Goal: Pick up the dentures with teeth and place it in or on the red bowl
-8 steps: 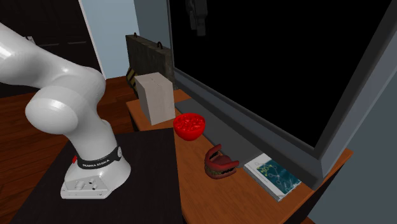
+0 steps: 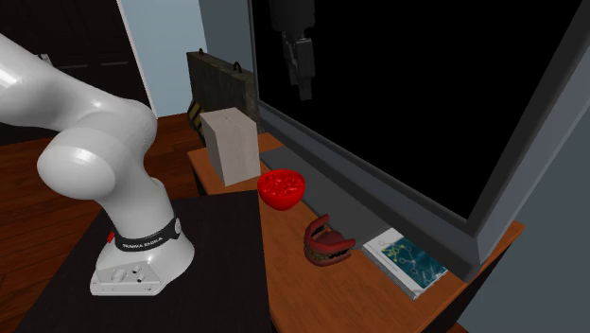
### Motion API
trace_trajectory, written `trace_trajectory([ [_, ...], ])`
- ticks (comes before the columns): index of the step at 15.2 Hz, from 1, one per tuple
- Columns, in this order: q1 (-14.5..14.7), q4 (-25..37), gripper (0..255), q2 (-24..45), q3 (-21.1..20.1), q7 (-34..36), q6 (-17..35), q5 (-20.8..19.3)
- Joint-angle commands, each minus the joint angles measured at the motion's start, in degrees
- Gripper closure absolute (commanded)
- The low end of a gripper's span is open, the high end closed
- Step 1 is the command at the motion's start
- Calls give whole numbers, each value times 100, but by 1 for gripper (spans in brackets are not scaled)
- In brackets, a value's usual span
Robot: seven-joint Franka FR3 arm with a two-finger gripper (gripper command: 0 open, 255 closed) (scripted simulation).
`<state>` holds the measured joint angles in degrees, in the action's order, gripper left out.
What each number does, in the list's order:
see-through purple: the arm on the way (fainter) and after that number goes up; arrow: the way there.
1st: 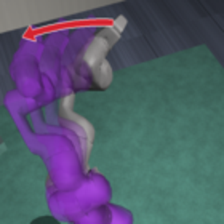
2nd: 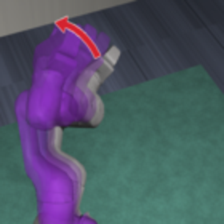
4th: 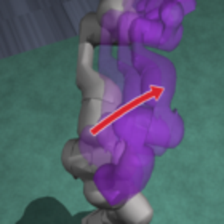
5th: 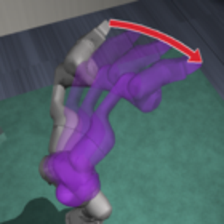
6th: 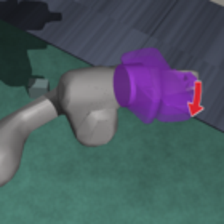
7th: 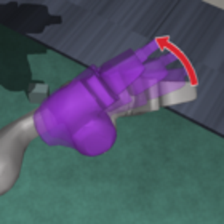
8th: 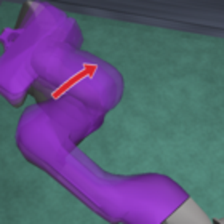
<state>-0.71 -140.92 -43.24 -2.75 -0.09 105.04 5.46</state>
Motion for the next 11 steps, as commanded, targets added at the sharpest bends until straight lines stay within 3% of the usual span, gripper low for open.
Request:
trace_trajectory([
  [1,-24,-259,0,147,19,-65,402,-24],
  [11,-118,-1449,0,1188,57,-305,2569,-85],
])
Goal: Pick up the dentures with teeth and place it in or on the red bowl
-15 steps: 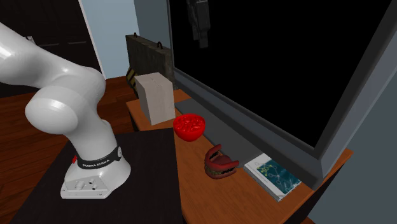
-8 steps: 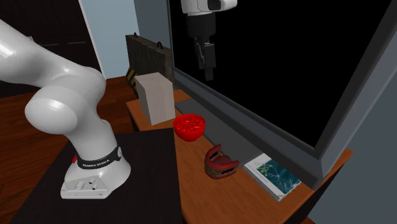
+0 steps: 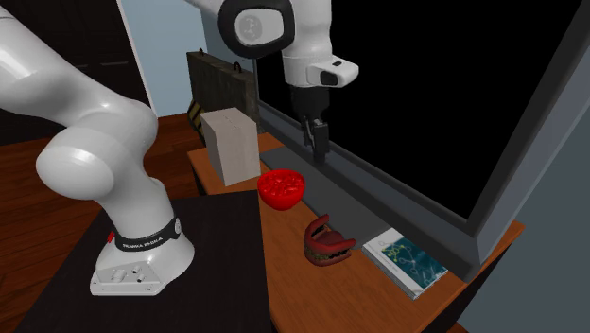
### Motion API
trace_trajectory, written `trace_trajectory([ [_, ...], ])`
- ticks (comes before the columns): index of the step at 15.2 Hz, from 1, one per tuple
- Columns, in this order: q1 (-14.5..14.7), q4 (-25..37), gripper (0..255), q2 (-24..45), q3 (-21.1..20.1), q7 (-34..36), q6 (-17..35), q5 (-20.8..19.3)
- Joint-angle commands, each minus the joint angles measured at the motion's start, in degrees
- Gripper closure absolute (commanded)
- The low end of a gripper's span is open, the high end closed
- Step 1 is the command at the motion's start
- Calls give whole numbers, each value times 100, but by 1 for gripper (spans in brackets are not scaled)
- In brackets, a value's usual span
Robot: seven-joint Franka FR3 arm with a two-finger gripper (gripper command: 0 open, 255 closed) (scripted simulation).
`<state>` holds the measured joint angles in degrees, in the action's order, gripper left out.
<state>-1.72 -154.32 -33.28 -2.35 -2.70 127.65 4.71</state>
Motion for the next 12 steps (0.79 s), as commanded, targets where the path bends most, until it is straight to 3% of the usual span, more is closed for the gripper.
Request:
trace_trajectory([
  [1,-28,-186,0,360,23,-69,545,-15],
  [12,-133,-394,0,2881,138,-360,3212,-47],
])
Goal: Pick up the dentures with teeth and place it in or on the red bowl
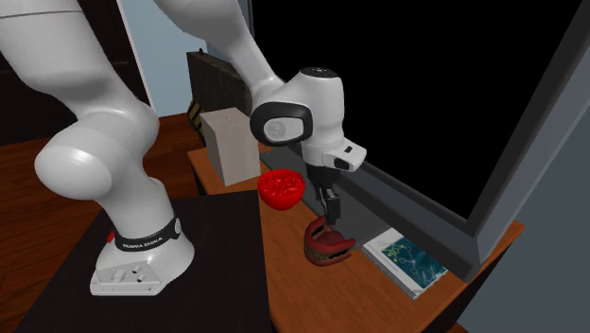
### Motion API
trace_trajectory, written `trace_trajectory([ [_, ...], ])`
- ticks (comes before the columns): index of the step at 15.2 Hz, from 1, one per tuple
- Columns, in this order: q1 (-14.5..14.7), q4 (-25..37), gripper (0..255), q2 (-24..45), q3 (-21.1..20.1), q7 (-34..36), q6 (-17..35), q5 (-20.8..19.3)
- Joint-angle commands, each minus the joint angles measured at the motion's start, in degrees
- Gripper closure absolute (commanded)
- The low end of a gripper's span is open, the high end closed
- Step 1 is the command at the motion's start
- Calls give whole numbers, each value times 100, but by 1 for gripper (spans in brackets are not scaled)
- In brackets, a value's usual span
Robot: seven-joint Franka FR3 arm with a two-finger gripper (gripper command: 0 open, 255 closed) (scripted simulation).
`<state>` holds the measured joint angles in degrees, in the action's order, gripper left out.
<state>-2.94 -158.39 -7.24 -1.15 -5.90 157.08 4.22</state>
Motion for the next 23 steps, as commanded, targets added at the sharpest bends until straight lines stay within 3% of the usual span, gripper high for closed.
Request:
trace_trajectory([
  [1,-20,53,0,549,31,-75,496,12],
  [6,-101,396,0,1940,41,-303,1519,128],
  [14,-209,698,0,2889,-79,-388,2164,203],
  [22,-210,698,0,2888,-79,-386,2163,201],
  [23,-210,698,255,2888,-79,-386,2163,201],
])
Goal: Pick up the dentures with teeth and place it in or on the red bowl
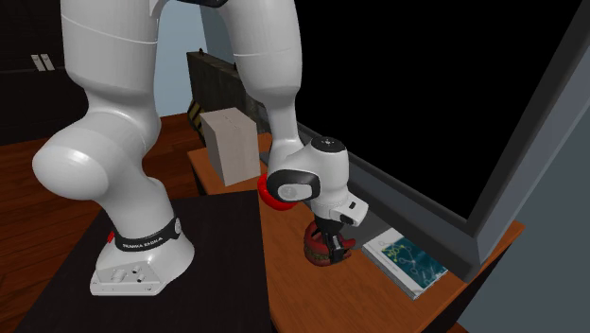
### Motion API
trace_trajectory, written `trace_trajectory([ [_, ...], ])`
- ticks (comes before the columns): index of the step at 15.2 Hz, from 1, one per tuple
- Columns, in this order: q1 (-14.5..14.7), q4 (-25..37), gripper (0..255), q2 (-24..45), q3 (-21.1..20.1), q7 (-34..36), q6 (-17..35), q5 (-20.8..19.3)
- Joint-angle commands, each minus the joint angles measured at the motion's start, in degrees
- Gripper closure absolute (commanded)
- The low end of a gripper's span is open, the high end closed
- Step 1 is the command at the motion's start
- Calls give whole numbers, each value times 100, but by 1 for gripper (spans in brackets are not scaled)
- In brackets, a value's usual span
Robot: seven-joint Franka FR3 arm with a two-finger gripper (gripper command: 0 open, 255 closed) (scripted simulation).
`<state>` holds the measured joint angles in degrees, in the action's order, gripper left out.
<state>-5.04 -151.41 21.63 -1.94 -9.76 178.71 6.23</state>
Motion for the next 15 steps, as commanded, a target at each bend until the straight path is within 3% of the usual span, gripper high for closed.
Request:
trace_trajectory([
  [1,0,0,255,0,0,0,0,0],
  [9,0,1,255,1,0,0,1,0],
  [15,98,-161,255,-635,104,52,-476,-40],
])
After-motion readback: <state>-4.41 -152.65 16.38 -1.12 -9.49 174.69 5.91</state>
